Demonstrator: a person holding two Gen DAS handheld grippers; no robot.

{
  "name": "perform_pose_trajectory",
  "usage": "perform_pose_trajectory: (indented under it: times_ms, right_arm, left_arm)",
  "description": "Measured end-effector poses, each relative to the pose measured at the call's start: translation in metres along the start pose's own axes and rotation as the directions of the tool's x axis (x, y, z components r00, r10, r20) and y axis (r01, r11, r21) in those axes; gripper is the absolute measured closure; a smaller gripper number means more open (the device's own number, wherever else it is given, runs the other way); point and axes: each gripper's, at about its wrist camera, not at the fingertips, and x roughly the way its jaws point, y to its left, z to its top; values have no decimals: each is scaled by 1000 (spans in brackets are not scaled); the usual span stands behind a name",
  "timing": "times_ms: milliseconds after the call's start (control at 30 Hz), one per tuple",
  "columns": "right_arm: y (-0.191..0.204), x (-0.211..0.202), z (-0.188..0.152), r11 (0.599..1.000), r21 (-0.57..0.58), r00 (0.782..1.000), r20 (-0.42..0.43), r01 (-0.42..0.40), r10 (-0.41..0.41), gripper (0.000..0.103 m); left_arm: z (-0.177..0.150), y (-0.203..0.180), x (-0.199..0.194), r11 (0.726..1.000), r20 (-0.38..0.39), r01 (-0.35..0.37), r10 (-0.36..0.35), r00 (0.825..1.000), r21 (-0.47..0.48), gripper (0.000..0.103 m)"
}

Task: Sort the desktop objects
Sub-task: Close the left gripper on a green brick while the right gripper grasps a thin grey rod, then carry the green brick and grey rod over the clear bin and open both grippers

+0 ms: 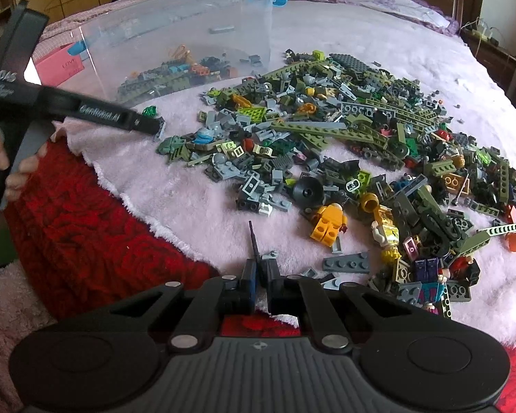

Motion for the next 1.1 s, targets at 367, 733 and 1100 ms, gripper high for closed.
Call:
perform_pose_trajectory:
  times_ms: [367, 733, 1100]
  right_arm:
    - [1, -1, 0, 1000, -2, 1000, 2, 4, -4, 96]
    - [2, -29, 14, 1000, 12, 995, 104, -13, 12, 100]
    - [8, -50, 115, 987, -49, 943, 291, -152, 159, 100]
  left_arm:
    - [6, 7, 10, 999, 55, -2, 5, 998, -53, 82]
    - [2, -6, -57, 999, 138, 32, -31, 990, -10, 82]
    - [59, -8, -104, 999, 284, 13, -26, 958, 46, 81]
